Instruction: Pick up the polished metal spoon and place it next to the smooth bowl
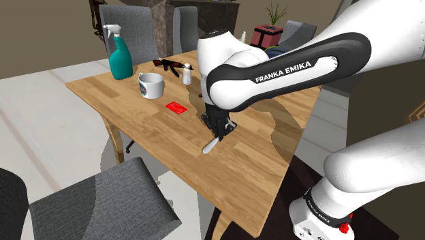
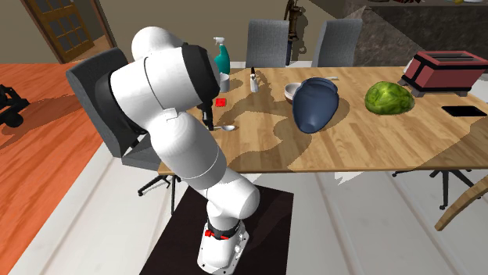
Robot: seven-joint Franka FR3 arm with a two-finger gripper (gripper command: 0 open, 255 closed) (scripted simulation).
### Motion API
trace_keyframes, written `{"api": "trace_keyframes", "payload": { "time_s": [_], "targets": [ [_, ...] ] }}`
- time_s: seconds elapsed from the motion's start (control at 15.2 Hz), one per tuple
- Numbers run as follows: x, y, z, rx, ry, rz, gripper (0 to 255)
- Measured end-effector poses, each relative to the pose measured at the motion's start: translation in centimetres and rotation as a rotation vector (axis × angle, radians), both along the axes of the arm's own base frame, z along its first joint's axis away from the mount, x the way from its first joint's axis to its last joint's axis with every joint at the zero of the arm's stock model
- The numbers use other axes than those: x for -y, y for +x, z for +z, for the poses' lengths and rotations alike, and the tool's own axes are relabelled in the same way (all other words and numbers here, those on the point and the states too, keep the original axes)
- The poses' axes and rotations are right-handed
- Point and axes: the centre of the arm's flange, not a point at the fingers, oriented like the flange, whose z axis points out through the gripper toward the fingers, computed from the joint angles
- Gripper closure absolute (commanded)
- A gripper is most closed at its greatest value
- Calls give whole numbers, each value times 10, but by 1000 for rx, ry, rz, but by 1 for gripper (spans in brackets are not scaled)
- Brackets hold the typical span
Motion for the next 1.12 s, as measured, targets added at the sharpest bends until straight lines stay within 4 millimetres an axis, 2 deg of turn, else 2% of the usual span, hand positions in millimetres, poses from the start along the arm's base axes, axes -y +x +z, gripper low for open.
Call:
{"api": "trace_keyframes", "payload": {
  "time_s": [0.13,0.33,1.12],
  "targets": [
    [0,0,0,0,0,0,255],
    [0,0,10,-1,0,0,255],
    [1,0,72,-1,0,0,255]
  ]
}}
